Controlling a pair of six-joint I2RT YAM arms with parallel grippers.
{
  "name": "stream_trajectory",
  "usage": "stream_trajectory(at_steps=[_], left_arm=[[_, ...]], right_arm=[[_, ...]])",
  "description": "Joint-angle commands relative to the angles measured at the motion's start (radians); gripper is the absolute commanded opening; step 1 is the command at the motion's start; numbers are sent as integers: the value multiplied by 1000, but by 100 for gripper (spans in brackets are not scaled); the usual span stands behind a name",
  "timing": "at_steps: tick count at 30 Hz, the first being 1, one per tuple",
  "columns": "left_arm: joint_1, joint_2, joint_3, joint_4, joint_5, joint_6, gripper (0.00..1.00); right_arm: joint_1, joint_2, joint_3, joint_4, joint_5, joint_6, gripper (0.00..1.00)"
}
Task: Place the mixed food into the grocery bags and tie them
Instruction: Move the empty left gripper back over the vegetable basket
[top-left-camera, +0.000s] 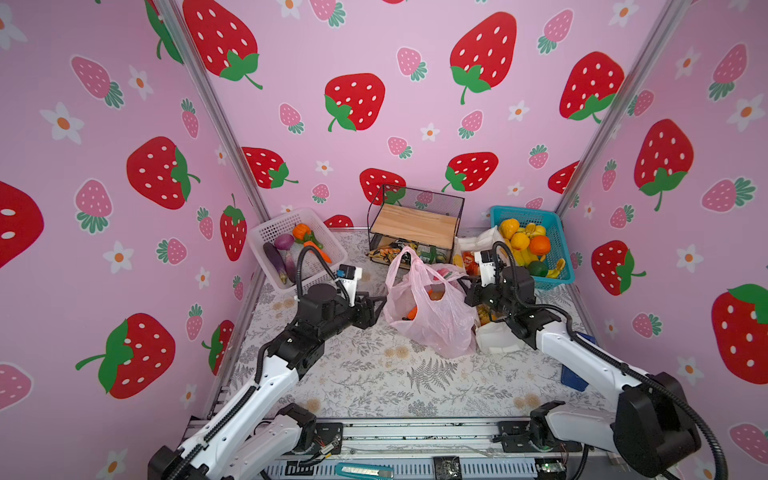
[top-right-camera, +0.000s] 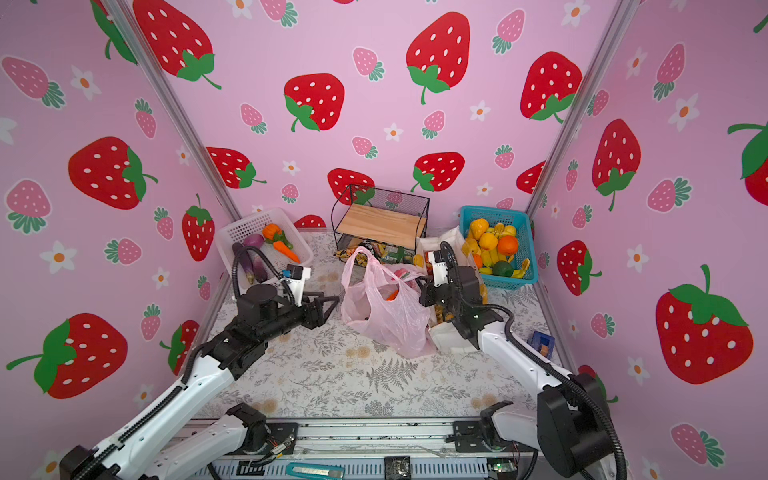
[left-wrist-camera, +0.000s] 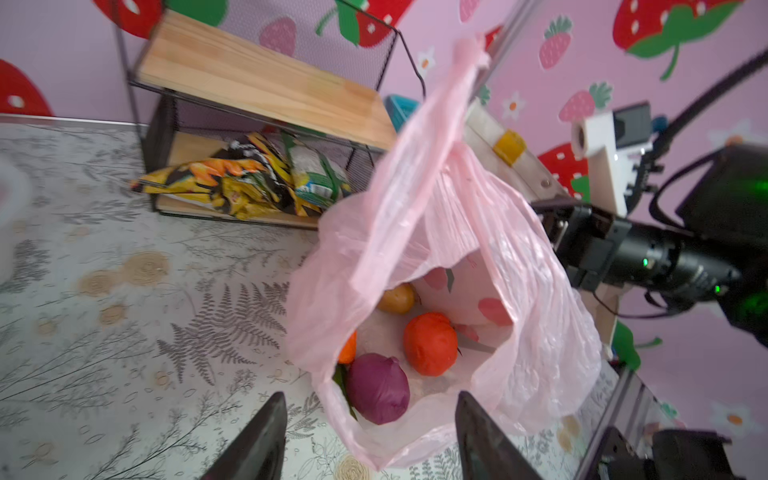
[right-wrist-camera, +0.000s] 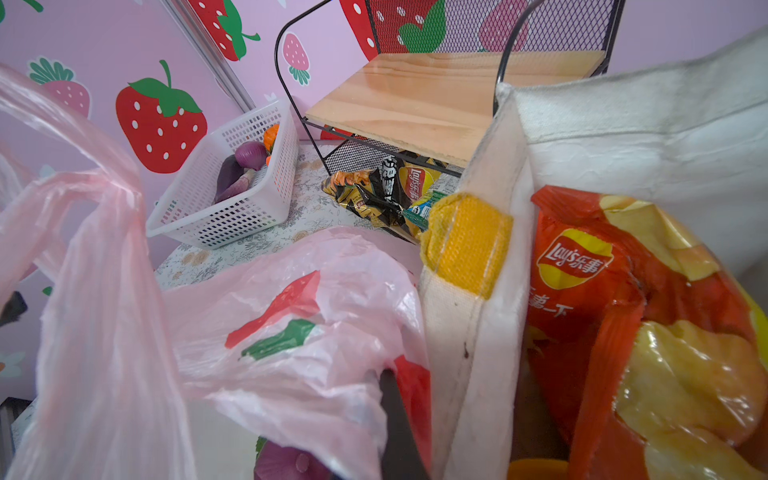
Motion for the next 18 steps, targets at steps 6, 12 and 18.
stream_trajectory(at_steps=[6,12,18], left_arm=[[346,263,167,-38,-242,-207,70],[485,735,533,-146,-276,-173,70],[516,1144,961,-343,-239,-111,68]], right_arm=[[-2,2,-7,13,2,-8,0],[-3,-19,-9,11,12,-13,0],[-3,-5,-9,16,1,-9,0]])
